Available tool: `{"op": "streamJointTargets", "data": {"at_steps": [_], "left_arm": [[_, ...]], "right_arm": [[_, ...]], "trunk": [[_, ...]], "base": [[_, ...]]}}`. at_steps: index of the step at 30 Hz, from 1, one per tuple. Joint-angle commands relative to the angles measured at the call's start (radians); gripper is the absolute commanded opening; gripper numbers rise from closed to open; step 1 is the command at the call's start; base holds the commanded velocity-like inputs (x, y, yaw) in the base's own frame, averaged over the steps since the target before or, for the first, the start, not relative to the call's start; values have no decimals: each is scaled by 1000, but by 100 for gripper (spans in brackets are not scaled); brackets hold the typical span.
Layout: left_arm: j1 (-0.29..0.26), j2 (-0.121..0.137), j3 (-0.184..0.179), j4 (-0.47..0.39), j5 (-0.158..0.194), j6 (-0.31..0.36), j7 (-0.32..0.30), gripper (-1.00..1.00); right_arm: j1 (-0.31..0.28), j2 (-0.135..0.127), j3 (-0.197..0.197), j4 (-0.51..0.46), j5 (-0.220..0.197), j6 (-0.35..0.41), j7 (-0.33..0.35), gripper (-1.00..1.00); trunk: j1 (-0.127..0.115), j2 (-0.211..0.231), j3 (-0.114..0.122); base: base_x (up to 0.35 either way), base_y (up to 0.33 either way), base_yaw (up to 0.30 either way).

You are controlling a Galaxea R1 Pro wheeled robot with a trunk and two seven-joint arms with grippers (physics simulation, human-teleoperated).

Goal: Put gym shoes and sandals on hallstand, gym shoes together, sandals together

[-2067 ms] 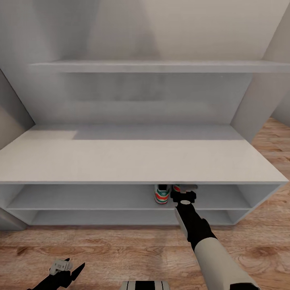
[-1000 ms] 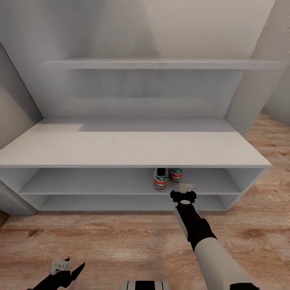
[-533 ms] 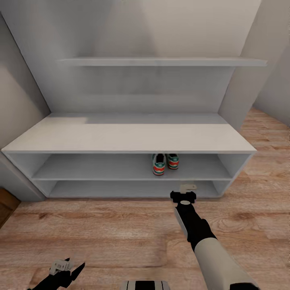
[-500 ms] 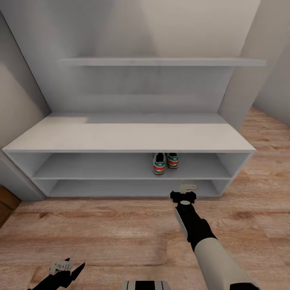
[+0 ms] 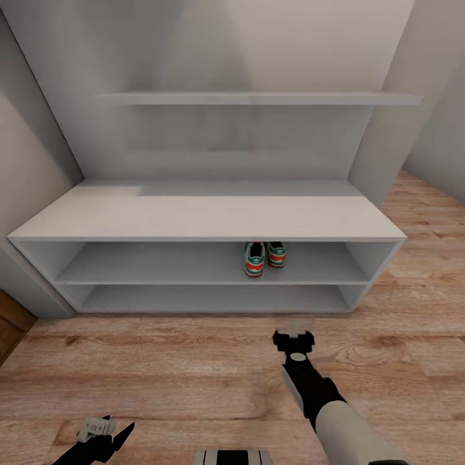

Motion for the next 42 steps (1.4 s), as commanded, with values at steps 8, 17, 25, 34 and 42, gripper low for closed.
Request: {"op": "streamJointTargets", "data": {"at_steps": [8, 17, 25, 34, 42], "left_arm": [[-1, -2, 8, 11, 14, -1, 64, 100], [-1, -2, 8, 56, 98, -36, 102, 100], [-1, -3, 7, 97, 103, -85, 103, 100], [-1, -1, 8, 102, 103, -108, 102, 100], [14, 8, 15, 100, 102, -110, 100, 100]], "right_arm": [[7, -66, 2, 342, 12, -304, 0, 100], [72, -150, 3, 459, 13, -439, 103, 100], [85, -223, -1, 460, 9, -464, 344, 100], [93, -241, -4, 460, 7, -466, 346, 100], [99, -262, -30, 460, 7, -466, 343, 100]], "trunk": [[0, 0, -1], [0, 0, -1], [0, 0, -1], [0, 0, -1], [0, 0, -1]], "base": [[0, 0, 0], [0, 0, 0], [0, 0, 0], [0, 0, -57], [0, 0, -236]]}}
